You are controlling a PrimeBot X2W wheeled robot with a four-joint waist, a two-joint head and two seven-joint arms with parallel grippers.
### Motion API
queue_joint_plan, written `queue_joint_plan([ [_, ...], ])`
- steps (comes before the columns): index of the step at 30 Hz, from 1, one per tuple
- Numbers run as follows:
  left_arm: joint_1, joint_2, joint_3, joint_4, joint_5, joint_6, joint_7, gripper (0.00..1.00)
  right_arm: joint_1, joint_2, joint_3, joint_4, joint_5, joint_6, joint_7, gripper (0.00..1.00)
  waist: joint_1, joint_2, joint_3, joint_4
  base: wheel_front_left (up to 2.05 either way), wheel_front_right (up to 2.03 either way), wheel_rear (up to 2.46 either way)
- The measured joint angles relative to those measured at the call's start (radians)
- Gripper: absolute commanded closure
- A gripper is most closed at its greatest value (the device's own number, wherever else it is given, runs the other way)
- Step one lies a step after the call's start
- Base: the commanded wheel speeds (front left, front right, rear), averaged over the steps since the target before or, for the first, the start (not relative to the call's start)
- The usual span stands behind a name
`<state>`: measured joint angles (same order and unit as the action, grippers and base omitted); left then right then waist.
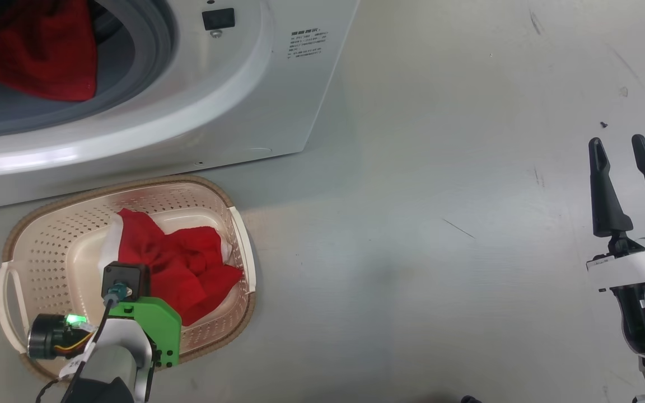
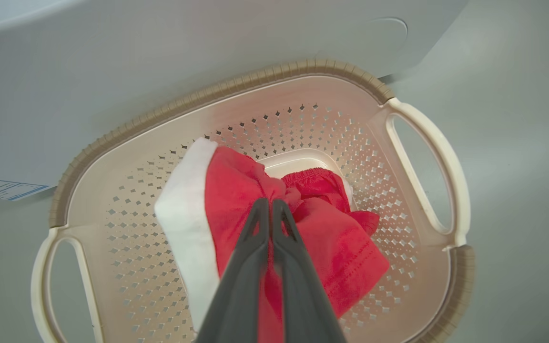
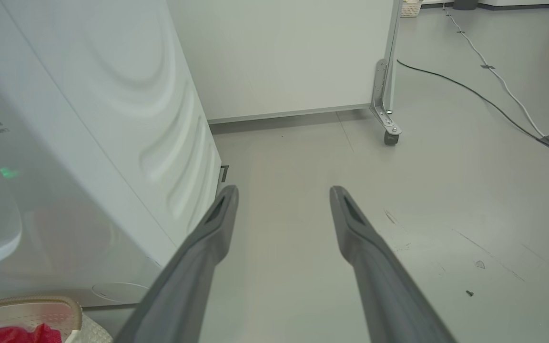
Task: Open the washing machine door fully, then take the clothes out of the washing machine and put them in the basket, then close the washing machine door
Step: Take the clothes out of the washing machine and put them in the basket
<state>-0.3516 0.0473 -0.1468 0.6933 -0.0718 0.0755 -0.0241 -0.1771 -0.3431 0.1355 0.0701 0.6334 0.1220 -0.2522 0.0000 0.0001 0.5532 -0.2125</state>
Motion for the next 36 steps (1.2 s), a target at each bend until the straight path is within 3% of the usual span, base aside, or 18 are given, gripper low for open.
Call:
queue_joint_plan([
  [13, -0.029, -0.003, 0.014, 0.117, -0.026, 0.009, -0.043, 1.00, 0.000, -0.010, 0.009, 0.000, 0.000, 0.000, 0.000, 0.00, 0.0000, 0.0000, 0.000, 0.016, 0.00, 0.00, 0.00],
  [14, -0.029, -0.003, 0.014, 0.117, -0.026, 0.009, -0.043, 0.76, 0.000, -0.010, 0.009, 0.000, 0.000, 0.000, 0.000, 0.00, 0.0000, 0.0000, 0.000, 0.016, 0.00, 0.00, 0.00],
  [16, -0.033, -0.003, 0.012, 0.139, -0.032, 0.009, -0.046, 0.01, 0.000, -0.010, 0.010, 0.000, 0.000, 0.000, 0.000, 0.00, 0.0000, 0.0000, -0.002, 0.018, 0.00, 0.00, 0.00],
  [29, -0.050, -0.007, 0.000, 0.203, -0.064, 0.007, -0.160, 0.00, 0.001, -0.010, 0.018, 0.011, -0.009, 0.000, 0.000, 0.00, 0.0000, 0.0000, -0.065, 0.041, 0.00, 0.00, 0.00],
  [36, -0.059, -0.010, -0.011, 0.204, -0.098, -0.017, -0.203, 0.00, 0.001, 0.005, 0.025, 0.022, -0.012, 0.000, 0.000, 0.00, 0.0000, 0.0000, -0.115, 0.057, 0.00, 0.00, 0.00],
])
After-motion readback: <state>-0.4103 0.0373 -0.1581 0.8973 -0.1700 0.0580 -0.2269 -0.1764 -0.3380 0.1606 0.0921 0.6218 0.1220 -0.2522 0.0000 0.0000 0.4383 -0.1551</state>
